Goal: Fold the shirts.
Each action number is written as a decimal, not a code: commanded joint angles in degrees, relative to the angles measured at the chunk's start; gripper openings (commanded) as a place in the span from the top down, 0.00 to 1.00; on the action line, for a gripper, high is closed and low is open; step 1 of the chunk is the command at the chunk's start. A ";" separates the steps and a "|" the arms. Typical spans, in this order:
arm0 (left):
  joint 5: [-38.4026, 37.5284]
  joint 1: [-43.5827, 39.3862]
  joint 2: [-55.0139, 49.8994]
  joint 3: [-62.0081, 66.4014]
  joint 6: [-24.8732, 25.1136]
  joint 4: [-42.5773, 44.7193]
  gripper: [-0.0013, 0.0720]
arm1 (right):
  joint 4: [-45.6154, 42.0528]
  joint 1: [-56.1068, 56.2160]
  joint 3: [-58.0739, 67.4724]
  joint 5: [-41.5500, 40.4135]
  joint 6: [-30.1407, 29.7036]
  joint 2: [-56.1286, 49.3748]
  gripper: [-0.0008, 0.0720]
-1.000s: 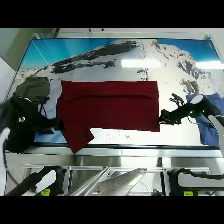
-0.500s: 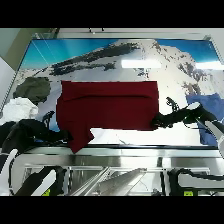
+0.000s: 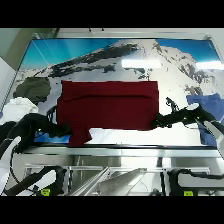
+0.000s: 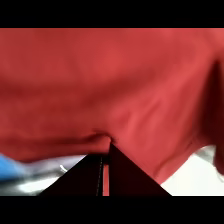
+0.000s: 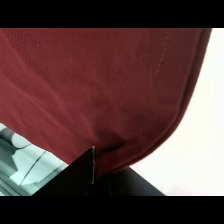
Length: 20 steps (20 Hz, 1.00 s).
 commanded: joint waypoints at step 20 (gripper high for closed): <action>3.02 -1.66 0.85 36.52 2.54 -2.49 0.97 | 5.51 -0.63 21.86 -6.32 -5.01 2.21 0.97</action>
